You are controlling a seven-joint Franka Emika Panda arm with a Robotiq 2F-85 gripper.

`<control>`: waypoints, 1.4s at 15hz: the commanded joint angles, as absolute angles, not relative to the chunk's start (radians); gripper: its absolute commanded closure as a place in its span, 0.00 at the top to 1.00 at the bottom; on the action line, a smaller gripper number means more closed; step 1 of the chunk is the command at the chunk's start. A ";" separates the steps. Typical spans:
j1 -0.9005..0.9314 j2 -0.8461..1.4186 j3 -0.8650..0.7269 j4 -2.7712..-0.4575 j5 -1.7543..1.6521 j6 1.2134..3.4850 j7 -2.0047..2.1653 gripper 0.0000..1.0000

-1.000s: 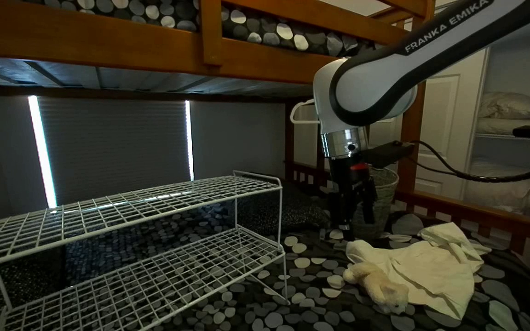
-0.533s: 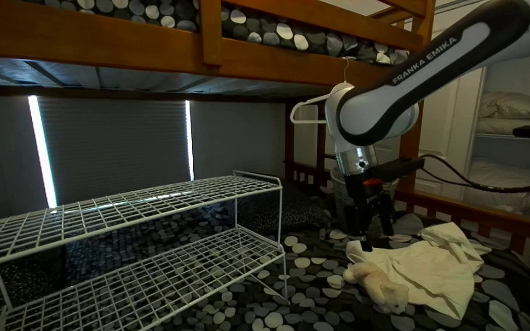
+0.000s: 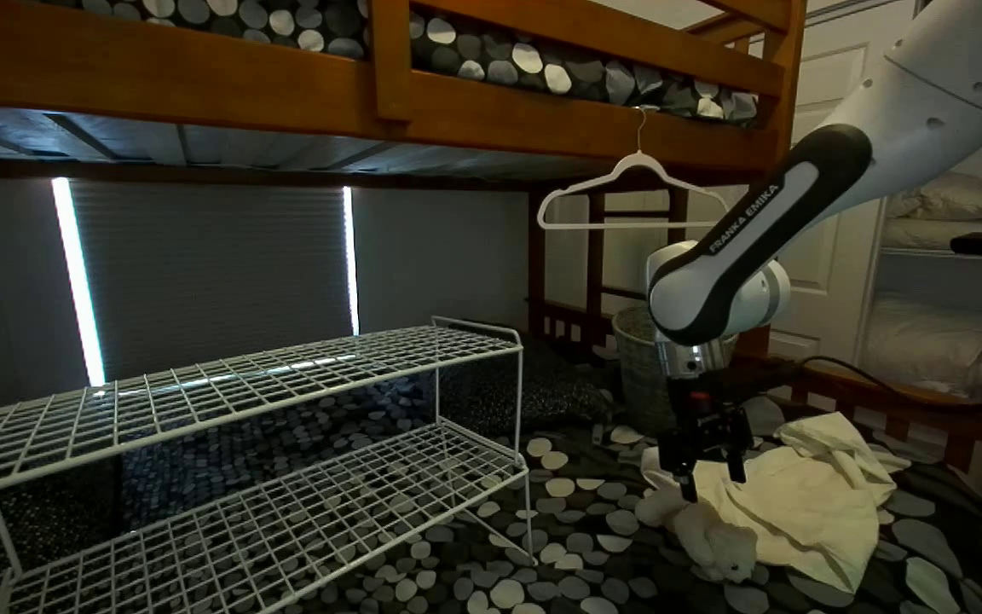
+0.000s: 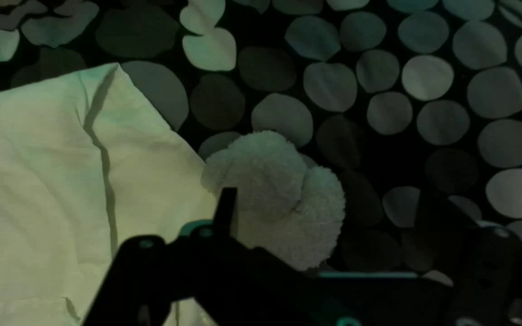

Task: Lift the white bear and put it on the white stand on the first shelf

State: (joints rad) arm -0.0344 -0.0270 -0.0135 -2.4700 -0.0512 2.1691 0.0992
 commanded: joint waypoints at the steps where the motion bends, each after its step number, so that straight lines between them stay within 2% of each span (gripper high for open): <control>1: -0.038 0.050 -0.026 -2.484 -0.029 2.307 0.153 1.00; 6: -0.032 0.125 -0.040 -2.503 -0.076 2.467 0.227 1.00; 15: -0.019 0.212 -0.093 -2.501 -0.135 2.621 0.342 1.00; 16: -0.015 0.221 -0.096 -2.501 -0.134 2.626 0.353 0.84; 21: 0.008 0.247 -0.120 -2.491 -0.153 2.647 0.398 0.42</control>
State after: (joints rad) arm -0.0200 0.2337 -0.0942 -2.4893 -0.1318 2.6249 0.3552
